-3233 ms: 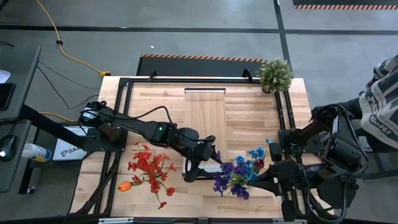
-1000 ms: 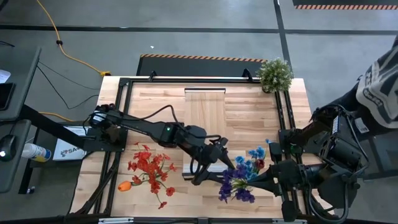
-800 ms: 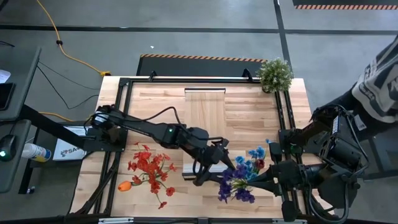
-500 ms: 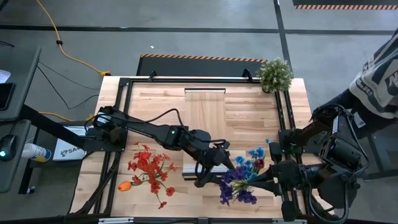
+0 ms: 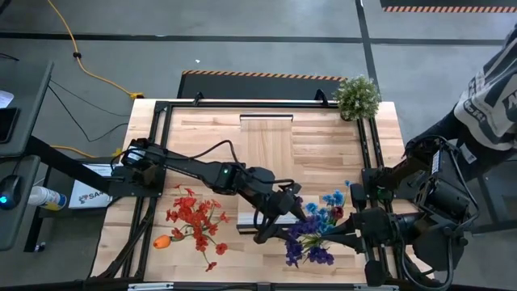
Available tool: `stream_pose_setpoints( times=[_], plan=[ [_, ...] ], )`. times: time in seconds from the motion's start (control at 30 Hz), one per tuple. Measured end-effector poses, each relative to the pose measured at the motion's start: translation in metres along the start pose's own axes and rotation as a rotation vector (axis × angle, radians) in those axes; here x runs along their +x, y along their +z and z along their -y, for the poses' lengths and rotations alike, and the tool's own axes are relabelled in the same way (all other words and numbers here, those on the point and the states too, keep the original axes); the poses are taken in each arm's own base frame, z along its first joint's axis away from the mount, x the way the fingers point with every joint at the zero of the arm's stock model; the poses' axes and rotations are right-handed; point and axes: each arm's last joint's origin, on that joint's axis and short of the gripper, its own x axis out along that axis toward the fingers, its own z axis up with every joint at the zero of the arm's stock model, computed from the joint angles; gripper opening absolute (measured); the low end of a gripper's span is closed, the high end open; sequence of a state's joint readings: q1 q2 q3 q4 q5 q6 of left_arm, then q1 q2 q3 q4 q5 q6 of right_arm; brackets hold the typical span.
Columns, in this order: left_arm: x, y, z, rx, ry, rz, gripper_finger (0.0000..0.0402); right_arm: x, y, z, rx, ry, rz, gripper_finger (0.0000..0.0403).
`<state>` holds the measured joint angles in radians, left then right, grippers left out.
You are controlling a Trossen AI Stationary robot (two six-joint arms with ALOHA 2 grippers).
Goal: Pick and place flowers into a vace then onto a shelf
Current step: Put the violet flowers into the right transparent vase
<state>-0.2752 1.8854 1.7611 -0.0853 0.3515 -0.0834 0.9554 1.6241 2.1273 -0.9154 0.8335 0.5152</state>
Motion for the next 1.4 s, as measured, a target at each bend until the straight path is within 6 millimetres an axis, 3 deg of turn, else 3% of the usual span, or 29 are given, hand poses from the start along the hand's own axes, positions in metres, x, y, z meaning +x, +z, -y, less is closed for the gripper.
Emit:
stream_pose_setpoints(
  times=[1.4],
  plan=[
    [0.0010,0.0035,0.0023,0.022,0.020,0.039,0.0321,0.0000,0.0007,0.0014,-0.027,-0.047,0.026,0.0000]
  ],
)
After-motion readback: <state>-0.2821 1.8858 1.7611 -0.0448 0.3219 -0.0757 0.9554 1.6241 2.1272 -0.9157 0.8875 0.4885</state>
